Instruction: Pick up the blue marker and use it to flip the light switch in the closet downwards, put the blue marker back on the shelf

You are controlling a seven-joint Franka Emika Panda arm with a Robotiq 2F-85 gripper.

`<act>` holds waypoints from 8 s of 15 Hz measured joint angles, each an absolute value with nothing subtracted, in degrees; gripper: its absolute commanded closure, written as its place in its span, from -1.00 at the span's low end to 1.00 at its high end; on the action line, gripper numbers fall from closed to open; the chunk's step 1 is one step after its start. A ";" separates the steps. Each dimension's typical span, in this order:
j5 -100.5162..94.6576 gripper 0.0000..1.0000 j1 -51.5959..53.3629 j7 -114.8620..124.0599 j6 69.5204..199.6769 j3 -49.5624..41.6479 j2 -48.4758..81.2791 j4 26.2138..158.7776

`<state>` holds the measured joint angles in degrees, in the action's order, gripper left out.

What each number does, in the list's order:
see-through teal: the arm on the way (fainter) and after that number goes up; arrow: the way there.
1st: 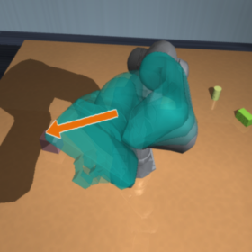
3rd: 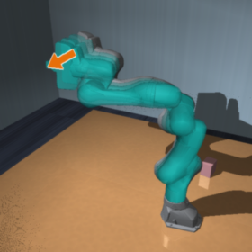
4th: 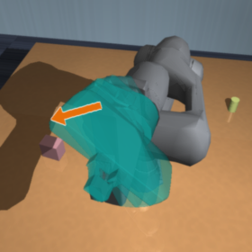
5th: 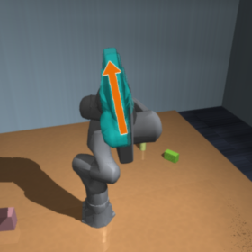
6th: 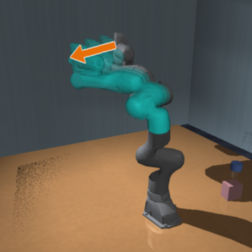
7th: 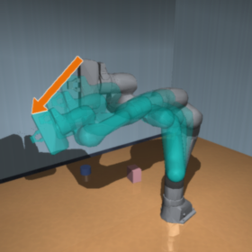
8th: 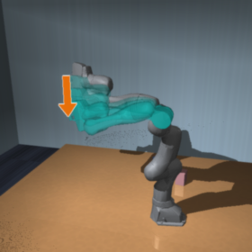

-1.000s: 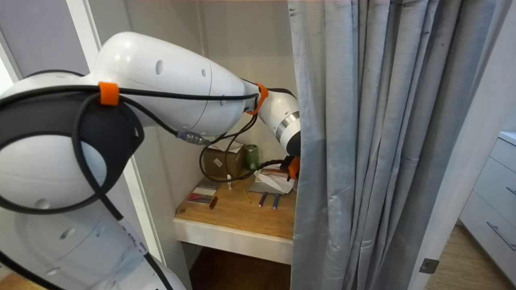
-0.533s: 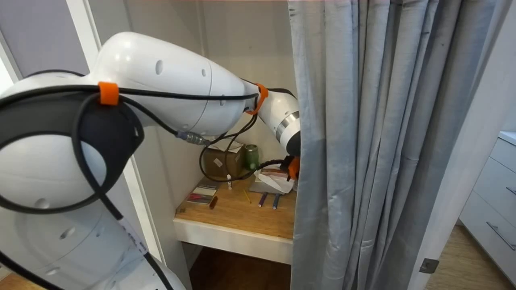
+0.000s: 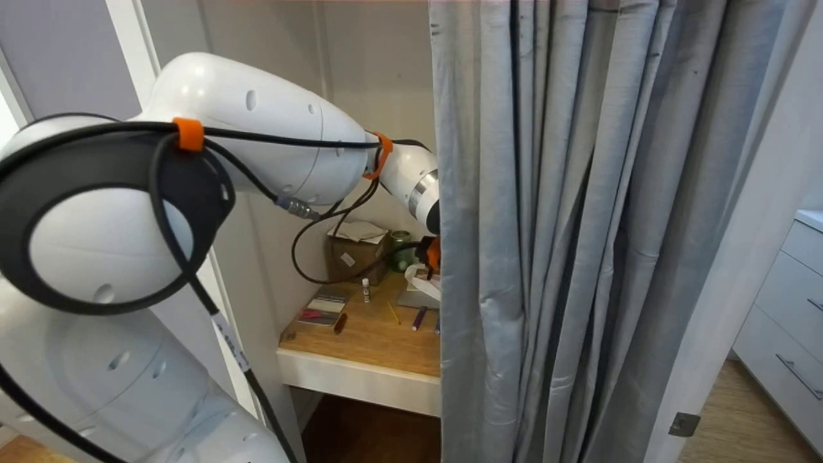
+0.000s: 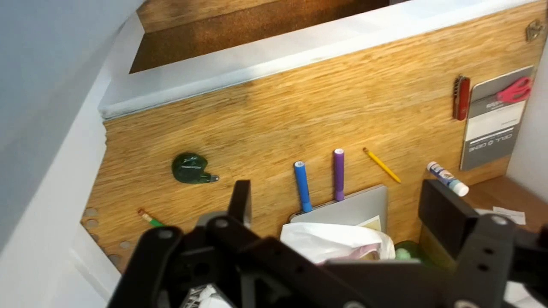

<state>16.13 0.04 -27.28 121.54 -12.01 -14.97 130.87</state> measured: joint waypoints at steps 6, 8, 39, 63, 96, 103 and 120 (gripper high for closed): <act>16.09 -1.00 3.01 -21.34 129.70 -3.73 -12.25 132.81; 16.02 -1.00 4.00 -18.08 133.56 -1.40 -10.25 133.55; 6.28 -1.00 4.13 -8.67 175.02 3.69 23.66 127.85; -2.61 -1.00 5.08 -8.13 182.32 1.11 37.99 118.30; -3.76 0.83 -8.41 -4.37 187.33 15.62 33.03 123.16; 2.98 0.89 -20.60 4.67 188.80 28.05 28.71 124.91; 17.31 0.90 -0.45 5.02 192.87 4.05 28.77 120.35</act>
<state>17.31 -0.45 5.02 192.87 4.05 28.77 120.35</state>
